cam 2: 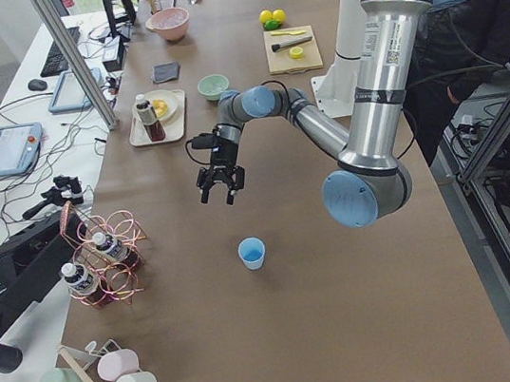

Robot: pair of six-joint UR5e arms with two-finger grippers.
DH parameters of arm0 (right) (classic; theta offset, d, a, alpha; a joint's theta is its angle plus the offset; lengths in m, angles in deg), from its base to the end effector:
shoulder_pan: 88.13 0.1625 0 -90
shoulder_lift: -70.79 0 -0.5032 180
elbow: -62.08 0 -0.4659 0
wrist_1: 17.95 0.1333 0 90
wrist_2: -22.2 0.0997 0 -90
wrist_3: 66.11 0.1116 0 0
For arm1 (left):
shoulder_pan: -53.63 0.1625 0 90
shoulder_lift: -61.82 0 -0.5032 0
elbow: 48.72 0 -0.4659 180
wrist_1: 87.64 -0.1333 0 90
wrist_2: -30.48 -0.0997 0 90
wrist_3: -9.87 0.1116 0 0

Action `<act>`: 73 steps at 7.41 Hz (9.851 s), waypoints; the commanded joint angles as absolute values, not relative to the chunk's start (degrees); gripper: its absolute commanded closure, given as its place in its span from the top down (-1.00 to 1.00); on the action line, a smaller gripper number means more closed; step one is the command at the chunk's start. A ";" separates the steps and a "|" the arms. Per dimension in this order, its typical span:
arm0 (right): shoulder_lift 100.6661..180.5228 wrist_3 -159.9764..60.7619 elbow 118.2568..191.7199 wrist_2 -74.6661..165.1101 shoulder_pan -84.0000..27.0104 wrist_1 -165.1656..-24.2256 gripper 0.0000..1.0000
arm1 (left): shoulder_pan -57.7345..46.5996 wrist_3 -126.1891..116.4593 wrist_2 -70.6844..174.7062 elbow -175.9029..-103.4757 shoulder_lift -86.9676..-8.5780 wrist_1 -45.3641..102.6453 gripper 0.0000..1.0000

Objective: Pour ice into bowl

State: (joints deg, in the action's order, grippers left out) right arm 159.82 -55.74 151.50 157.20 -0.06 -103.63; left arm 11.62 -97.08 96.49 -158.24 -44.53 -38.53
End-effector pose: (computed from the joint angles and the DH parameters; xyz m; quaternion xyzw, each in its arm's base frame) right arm 0.0348 -0.5818 0.7329 -0.0032 -0.3842 0.0522 0.9218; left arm 0.3334 -0.5407 0.4826 0.1934 -0.0869 -0.4730 0.8552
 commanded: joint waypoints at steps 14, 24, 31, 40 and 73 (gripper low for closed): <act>159.74 -55.39 152.60 157.29 -0.06 -103.90 0.98 | -34.35 -6.59 162.48 -151.29 -35.39 0.34 0.95; 132.51 -19.38 160.70 146.41 -27.88 -119.81 0.97 | -40.40 3.78 167.94 -143.50 -35.38 -8.27 0.95; 119.74 -17.24 149.20 140.78 -40.92 -112.46 0.97 | -44.11 6.44 167.85 -140.83 -30.82 -9.06 0.95; 119.13 -14.08 140.75 138.22 -44.44 -101.36 0.93 | -39.27 0.46 167.94 -137.58 -30.73 -1.77 0.95; 151.63 -68.20 145.93 159.22 -9.39 -103.91 -1.00 | -37.34 -2.17 167.94 -144.87 -25.81 -2.38 0.95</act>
